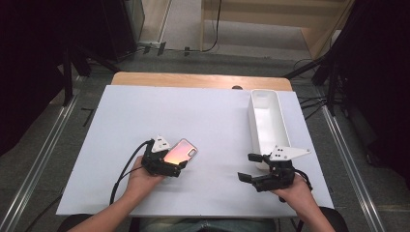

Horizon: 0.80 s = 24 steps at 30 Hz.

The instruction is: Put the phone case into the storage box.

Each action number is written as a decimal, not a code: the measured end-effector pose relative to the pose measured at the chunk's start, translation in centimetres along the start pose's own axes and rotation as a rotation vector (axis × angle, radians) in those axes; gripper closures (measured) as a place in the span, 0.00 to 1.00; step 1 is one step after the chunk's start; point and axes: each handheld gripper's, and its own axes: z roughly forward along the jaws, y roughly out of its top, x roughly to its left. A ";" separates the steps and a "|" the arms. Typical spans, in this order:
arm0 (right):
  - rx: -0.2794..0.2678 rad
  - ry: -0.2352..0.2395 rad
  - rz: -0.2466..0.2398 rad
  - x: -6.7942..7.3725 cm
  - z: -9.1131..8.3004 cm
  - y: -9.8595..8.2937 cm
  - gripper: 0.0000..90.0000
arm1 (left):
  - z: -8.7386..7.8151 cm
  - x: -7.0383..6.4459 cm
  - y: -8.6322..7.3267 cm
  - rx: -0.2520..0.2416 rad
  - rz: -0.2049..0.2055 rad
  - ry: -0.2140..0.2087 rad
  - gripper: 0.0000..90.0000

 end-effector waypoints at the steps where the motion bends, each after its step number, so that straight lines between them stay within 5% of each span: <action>1: 0.001 0.001 0.000 0.0 0.0 0.0 0.17 | 0.1 0.0 -0.1 0.005 -0.003 -0.004 0.05; 24: 0.004 0.001 0.002 0.0 0.0 0.0 0.17 | 1.2 -0.5 -0.7 0.086 0.056 0.064 0.04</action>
